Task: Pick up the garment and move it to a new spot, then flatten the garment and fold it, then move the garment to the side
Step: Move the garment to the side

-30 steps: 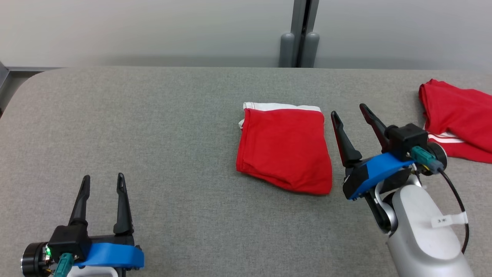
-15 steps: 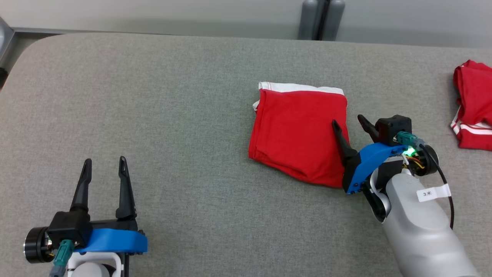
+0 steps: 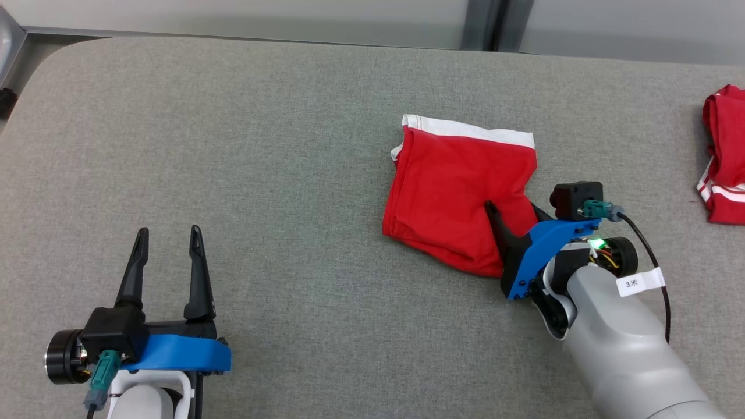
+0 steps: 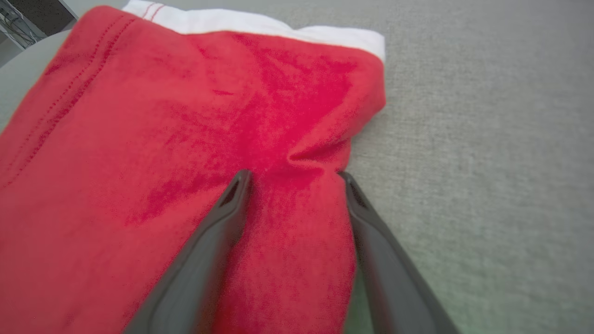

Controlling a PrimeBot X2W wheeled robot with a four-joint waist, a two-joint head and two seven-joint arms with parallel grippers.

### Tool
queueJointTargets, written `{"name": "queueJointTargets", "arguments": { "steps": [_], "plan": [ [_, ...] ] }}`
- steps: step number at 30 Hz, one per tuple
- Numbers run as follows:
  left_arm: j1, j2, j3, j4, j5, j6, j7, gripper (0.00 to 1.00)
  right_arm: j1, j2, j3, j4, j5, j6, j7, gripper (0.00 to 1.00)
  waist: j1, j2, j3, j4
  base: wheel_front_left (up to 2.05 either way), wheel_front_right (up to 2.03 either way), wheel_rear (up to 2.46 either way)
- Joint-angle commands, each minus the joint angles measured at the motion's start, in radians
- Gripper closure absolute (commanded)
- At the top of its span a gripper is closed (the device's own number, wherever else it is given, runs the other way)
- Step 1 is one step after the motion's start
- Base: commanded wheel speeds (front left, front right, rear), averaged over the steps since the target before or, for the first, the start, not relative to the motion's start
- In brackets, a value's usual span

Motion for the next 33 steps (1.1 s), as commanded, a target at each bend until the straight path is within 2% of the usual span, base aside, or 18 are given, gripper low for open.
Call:
{"name": "queueJointTargets", "arguments": {
  "steps": [1, 2, 5, 8, 13, 17, 21, 33],
  "plan": [
    [-0.016, 0.0, -0.001, 0.0, 0.001, -0.005, -0.004, 0.0, 0.018, 0.005, 0.038, -0.013, 0.041, 0.001, 0.012, 0.78, 0.0, -0.0001, 0.002, 0.0, 0.0, 0.0, 0.0],
    [-0.016, -0.001, -0.002, 0.001, 0.0, -0.006, -0.004, 0.0, 0.019, 0.004, 0.06, -0.022, 0.067, 0.001, 0.012, 1.0, 0.0, -0.0001, 0.003, -0.002, 0.0, 0.0, 0.0],
    [-0.015, -0.002, -0.003, 0.0, -0.003, -0.005, -0.004, 0.0, 0.006, 0.003, 0.111, -0.025, 0.113, 0.0, 0.003, 1.0, 0.0, -0.0001, 0.007, -0.01, 0.0, 0.0, 0.0],
    [-0.018, -0.003, -0.001, -0.008, -0.005, -0.005, -0.004, 0.0, -0.033, -0.004, 0.141, -0.007, 0.098, 0.0, -0.034, 1.0, 0.0, -0.0001, 0.013, -0.022, 0.0, 0.0, 0.0],
    [-0.032, -0.004, -0.004, -0.047, 0.005, -0.01, -0.004, 0.0, -0.101, -0.077, 0.23, -0.013, 0.024, 0.0, -0.082, 1.0, 0.0, -0.0001, 0.037, -0.055, 0.0, 0.0, 0.0],
    [-0.051, 0.0, -0.006, -0.081, 0.012, -0.014, -0.004, 0.0, -0.172, -0.155, 0.329, -0.047, -0.034, 0.0, -0.097, 1.0, 0.0, -0.0001, 0.068, -0.097, 0.0, 0.0, 0.0],
    [-0.068, 0.005, -0.012, -0.106, 0.021, -0.016, -0.004, 0.0, -0.237, -0.239, 0.394, -0.079, -0.032, 0.0, -0.098, 1.0, 0.0, -0.0001, 0.097, -0.146, 0.0, 0.0, 0.0],
    [-0.089, 0.053, -0.009, -0.198, 0.052, -0.018, -0.004, 0.0, -0.403, -0.489, 0.477, -0.158, 0.086, 0.0, -0.06, 1.0, 0.0, -0.0001, 0.22, -0.316, 0.0, 0.0, 0.0]
  ]
}}
